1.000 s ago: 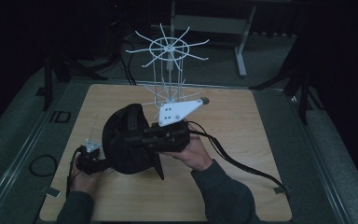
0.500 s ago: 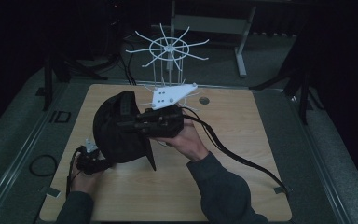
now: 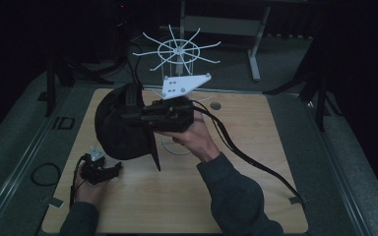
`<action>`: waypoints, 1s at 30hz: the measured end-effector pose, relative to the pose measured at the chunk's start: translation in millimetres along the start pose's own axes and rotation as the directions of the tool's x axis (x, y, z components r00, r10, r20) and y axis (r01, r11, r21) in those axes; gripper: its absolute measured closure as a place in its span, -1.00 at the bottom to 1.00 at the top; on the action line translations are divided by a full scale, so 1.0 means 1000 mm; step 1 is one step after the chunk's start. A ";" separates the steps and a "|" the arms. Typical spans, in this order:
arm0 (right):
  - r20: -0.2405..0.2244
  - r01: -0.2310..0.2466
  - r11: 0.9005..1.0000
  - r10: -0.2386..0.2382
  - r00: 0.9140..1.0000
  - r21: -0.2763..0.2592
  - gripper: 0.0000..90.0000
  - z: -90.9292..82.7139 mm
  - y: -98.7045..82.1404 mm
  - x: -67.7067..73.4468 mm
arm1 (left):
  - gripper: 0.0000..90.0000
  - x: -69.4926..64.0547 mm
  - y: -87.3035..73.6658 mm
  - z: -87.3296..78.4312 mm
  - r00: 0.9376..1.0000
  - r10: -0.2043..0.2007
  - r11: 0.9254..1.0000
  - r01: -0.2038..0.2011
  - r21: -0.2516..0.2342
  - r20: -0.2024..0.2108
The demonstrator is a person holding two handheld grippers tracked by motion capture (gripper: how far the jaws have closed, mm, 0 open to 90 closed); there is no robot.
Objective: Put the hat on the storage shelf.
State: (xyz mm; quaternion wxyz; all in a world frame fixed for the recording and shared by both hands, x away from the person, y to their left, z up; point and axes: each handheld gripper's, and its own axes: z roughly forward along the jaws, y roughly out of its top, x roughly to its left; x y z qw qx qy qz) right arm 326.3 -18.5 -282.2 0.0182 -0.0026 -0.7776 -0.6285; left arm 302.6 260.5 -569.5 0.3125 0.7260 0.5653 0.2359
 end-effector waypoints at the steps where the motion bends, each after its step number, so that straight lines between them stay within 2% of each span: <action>1: -0.002 -0.005 1.000 0.005 1.000 -0.005 0.88 -0.001 0.001 -0.001 | -0.37 0.000 0.000 0.000 1.000 0.000 1.000 0.000 0.000 0.000; 21: -0.010 -0.010 0.998 0.009 1.000 -0.069 0.88 -0.012 0.010 -0.013 | -0.37 0.000 -0.001 -0.001 1.000 0.006 1.000 -0.006 0.003 0.001; 30: -0.015 0.006 0.997 -0.007 1.000 -0.079 0.88 -0.009 0.021 -0.014 | -0.37 0.000 -0.001 -0.001 1.000 0.001 1.000 -0.001 -0.002 -0.001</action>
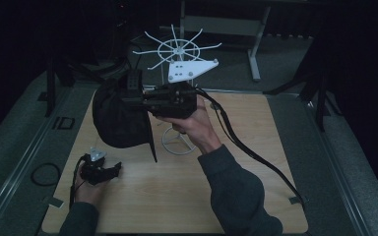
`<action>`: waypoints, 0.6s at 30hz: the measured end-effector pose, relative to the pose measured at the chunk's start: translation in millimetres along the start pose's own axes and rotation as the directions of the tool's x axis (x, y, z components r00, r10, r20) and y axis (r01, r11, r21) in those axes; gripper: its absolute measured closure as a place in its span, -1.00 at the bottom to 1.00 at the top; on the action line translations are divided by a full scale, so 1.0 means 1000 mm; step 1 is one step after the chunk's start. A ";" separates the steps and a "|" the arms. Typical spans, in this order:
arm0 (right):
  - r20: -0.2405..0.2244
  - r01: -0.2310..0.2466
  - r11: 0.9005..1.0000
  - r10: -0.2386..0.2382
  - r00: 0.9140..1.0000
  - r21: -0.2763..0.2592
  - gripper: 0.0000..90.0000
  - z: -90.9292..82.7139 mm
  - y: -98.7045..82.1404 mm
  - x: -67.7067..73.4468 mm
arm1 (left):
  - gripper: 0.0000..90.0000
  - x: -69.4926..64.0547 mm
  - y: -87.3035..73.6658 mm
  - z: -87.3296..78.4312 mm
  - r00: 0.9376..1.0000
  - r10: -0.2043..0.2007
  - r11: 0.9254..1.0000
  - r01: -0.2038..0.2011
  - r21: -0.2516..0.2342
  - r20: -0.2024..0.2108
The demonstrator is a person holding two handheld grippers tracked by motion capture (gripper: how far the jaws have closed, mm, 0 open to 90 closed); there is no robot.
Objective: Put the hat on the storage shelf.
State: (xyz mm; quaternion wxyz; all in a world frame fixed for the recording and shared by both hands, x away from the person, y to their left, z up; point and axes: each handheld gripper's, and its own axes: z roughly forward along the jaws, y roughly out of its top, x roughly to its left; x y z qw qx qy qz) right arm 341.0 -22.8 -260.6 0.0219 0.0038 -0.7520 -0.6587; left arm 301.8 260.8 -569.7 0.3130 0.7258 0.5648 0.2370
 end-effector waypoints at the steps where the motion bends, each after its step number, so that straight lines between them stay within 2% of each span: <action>1: 0.000 -0.003 1.000 0.003 1.000 -0.006 0.88 0.000 0.000 -0.001 | -0.37 0.000 0.000 0.000 1.000 0.001 1.000 -0.001 0.000 0.000; 18: 0.023 -0.017 0.999 0.017 1.000 -0.033 0.87 -0.015 -0.001 -0.009 | -0.37 0.000 0.000 0.000 1.000 -0.002 1.000 0.002 0.001 0.000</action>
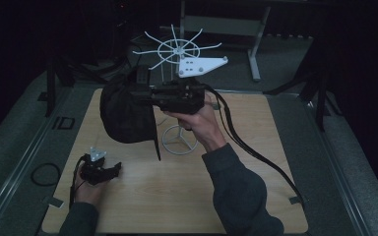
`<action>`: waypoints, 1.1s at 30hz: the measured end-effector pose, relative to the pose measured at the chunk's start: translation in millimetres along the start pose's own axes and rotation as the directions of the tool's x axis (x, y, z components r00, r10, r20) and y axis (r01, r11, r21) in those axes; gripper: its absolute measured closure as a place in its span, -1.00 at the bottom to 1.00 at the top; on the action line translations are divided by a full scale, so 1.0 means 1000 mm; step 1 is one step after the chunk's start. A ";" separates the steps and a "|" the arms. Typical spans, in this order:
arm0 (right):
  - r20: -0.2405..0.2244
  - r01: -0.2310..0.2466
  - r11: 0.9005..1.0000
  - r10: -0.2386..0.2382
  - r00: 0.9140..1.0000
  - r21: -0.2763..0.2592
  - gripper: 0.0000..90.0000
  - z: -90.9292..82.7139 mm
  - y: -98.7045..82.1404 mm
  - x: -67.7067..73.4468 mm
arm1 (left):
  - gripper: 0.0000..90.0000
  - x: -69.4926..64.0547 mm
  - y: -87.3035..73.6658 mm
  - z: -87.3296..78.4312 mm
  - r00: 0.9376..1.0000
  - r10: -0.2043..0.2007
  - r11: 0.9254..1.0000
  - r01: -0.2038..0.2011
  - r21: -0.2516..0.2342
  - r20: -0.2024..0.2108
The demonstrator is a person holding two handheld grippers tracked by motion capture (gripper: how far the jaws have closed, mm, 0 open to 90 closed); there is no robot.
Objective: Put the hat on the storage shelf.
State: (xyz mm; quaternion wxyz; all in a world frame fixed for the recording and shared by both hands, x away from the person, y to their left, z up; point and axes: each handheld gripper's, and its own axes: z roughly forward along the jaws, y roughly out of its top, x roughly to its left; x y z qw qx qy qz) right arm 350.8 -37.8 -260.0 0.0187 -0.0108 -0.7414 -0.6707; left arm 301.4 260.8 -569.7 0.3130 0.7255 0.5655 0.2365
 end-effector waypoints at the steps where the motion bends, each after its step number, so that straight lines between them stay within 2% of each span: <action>1: 0.000 0.000 1.000 0.000 1.000 0.000 0.87 0.000 0.000 0.000 | -0.37 0.000 0.000 0.000 1.000 0.000 1.000 0.000 0.000 0.000; 5: 0.011 -0.022 0.999 0.022 1.000 -0.025 0.87 -0.008 -0.007 -0.005 | -0.37 0.000 0.000 0.000 1.000 0.001 1.000 -0.001 0.000 0.000; 15: 0.019 -0.058 0.998 0.059 0.998 -0.035 0.86 -0.017 -0.021 -0.015 | -0.37 0.000 0.000 0.000 1.000 0.003 1.000 -0.003 0.003 0.000; 21: 0.001 -0.096 0.993 0.096 0.995 -0.065 0.85 -0.022 -0.029 -0.023 | -0.37 0.000 0.000 0.000 1.000 0.003 1.000 -0.003 0.003 0.000; 30: -0.006 -0.109 0.992 0.109 0.994 -0.062 0.82 -0.022 -0.032 -0.027 | -0.37 0.000 0.000 0.000 1.000 0.003 1.000 -0.003 0.004 0.001; 33: -0.005 -0.090 0.994 0.090 0.996 -0.067 0.82 -0.023 -0.028 -0.025 | -0.37 0.000 0.000 0.000 1.000 0.004 1.000 -0.004 0.004 0.001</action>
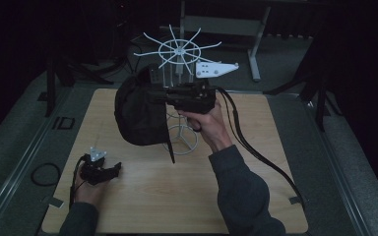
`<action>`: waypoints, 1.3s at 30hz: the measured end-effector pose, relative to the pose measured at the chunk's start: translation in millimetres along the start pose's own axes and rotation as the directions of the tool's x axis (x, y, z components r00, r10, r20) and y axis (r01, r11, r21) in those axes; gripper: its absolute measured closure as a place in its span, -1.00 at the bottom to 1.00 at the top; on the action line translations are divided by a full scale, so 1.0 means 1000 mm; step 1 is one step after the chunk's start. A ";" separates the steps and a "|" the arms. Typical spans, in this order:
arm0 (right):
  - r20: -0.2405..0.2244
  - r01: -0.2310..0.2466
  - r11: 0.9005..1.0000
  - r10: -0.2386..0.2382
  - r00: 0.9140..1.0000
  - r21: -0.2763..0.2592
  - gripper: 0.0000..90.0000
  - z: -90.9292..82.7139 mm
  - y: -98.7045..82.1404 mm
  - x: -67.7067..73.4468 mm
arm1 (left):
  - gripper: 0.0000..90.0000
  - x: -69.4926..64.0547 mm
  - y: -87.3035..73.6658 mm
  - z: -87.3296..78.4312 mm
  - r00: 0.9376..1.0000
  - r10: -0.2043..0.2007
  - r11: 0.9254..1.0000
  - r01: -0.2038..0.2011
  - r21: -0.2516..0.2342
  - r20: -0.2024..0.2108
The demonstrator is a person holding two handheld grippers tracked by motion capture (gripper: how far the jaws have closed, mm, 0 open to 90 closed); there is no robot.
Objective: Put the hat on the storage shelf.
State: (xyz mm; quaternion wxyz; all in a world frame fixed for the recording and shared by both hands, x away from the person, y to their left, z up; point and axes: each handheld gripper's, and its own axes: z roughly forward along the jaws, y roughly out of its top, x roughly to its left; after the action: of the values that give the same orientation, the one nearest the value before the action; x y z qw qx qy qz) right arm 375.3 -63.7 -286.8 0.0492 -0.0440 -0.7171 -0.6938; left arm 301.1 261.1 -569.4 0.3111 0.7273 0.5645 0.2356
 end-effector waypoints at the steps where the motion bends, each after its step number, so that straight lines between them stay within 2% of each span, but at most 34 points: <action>1: 0.001 0.001 1.000 -0.001 1.000 -0.005 0.82 -0.001 0.001 0.000 | -0.37 0.000 0.000 0.000 1.000 0.000 1.000 0.000 0.000 0.000; 8: 0.024 0.024 0.999 -0.023 0.999 -0.027 0.82 -0.007 0.005 0.002 | -0.37 0.000 0.000 0.000 1.000 0.000 1.000 0.000 0.000 0.000; 17: 0.066 -0.011 1.000 0.012 0.998 -0.015 0.77 -0.007 -0.005 -0.006 | -0.37 0.000 0.000 0.000 1.000 -0.003 1.000 0.003 -0.003 0.000; 20: 0.090 -0.016 1.000 0.018 0.996 -0.014 0.70 -0.010 -0.007 -0.008 | -0.37 0.000 0.000 0.000 1.000 -0.003 1.000 0.003 -0.003 0.000; 27: 0.159 0.004 1.000 -0.006 0.987 0.009 0.45 -0.015 -0.004 -0.005 | -0.37 0.000 0.000 0.000 1.000 -0.004 1.000 0.004 -0.003 0.000; 29: 0.165 0.002 1.000 -0.004 0.986 0.013 0.41 -0.015 -0.004 -0.005 | -0.37 0.000 0.000 0.000 1.000 -0.004 1.000 0.004 -0.003 0.000; 31: 0.182 0.002 1.000 -0.007 0.983 0.031 0.28 -0.017 -0.003 -0.005 | -0.37 0.000 0.000 0.000 1.000 -0.004 1.000 0.004 -0.003 0.000; 39: 0.229 0.028 0.997 -0.045 0.972 0.075 0.03 -0.019 -0.003 -0.001 | -0.37 0.000 0.000 0.000 1.000 -0.003 1.000 0.003 -0.003 0.000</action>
State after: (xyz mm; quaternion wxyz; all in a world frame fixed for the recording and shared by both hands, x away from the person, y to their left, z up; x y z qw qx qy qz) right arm 376.0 -82.6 -289.5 -0.0456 -0.1092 -0.7429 -0.6589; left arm 301.1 260.8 -569.6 0.3125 0.7259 0.5654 0.2359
